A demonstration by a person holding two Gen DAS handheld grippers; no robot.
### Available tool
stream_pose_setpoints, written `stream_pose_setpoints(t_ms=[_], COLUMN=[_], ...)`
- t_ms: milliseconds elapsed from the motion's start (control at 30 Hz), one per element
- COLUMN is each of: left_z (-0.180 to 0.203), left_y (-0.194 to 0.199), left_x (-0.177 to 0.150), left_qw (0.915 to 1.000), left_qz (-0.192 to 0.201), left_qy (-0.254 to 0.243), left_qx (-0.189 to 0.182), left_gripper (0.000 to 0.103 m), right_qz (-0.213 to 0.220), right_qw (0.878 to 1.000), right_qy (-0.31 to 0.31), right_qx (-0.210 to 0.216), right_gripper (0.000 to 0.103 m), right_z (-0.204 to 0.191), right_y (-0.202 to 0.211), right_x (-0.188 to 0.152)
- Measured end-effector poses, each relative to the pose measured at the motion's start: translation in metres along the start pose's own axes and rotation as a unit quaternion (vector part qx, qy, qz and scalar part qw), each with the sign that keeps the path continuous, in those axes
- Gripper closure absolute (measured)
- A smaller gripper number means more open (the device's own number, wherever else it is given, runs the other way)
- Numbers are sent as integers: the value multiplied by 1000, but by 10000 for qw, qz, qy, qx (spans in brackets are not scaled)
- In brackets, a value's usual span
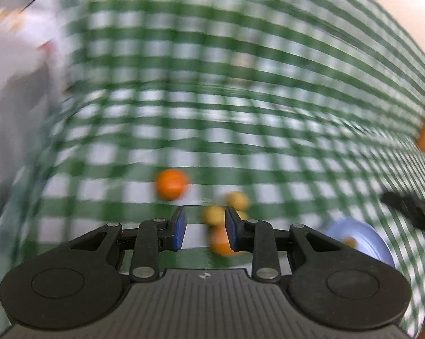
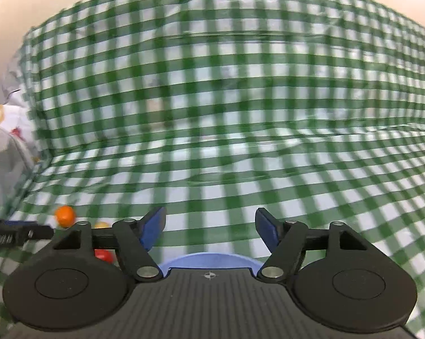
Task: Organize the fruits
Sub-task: 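Move both open grippers back toward the remaining fruits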
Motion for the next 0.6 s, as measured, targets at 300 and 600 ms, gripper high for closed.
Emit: stream_pose_setpoints(t_ms=[300, 600], left_z=[-57, -21], left_y=[-5, -30], left_x=[4, -11], left_qw=[9955, 9856], left_qz=[-263, -841], left_qy=[814, 1348], left_qx=[404, -585], left_gripper=[70, 50], right_qz=[-292, -782], right_qw=[9973, 9909], right_qy=[216, 153], right_qx=[634, 1083], right_gripper=[51, 60], right_z=[-66, -107], right_y=[-22, -47], right_x=[-16, -45])
Point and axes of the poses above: each gripper's, at about its wrist camera, not at the fingertips, and y roughly against the way its jaws point, z to its right, x to its top, the point moved 10 cm from there along -y, roughly the way its jaws point, and after that the axes turned 1 degree about -x, right-handed, at the moved point
